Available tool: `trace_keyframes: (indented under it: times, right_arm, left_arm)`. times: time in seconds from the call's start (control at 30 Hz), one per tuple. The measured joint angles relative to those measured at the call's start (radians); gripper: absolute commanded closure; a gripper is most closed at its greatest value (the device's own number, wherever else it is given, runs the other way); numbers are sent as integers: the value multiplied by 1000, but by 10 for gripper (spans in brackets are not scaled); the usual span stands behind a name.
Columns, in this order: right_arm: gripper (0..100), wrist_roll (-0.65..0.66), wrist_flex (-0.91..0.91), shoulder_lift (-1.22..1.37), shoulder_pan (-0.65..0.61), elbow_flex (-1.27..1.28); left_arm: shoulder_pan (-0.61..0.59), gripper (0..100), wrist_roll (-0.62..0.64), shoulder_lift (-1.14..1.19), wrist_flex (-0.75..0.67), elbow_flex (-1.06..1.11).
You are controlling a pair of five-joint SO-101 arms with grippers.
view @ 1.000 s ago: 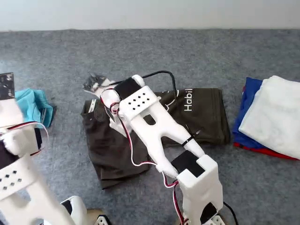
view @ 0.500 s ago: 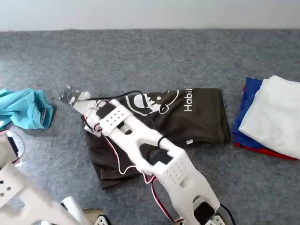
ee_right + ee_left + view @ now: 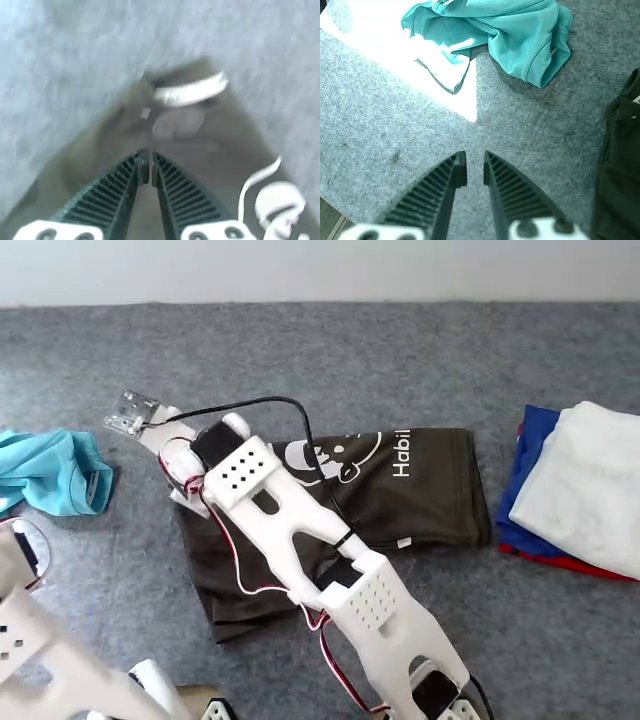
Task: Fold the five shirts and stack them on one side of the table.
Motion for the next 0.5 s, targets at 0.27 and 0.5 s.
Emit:
trace_keyframes:
  times: [0.27, 0.5]
  right_arm:
    - [967, 0, 186, -2, 2, -14]
    - [967, 0, 186, -196, -97, 252]
  left_arm:
    - [0, 928, 3, 0, 0, 0]
    - [0, 928, 3, 0, 0, 0]
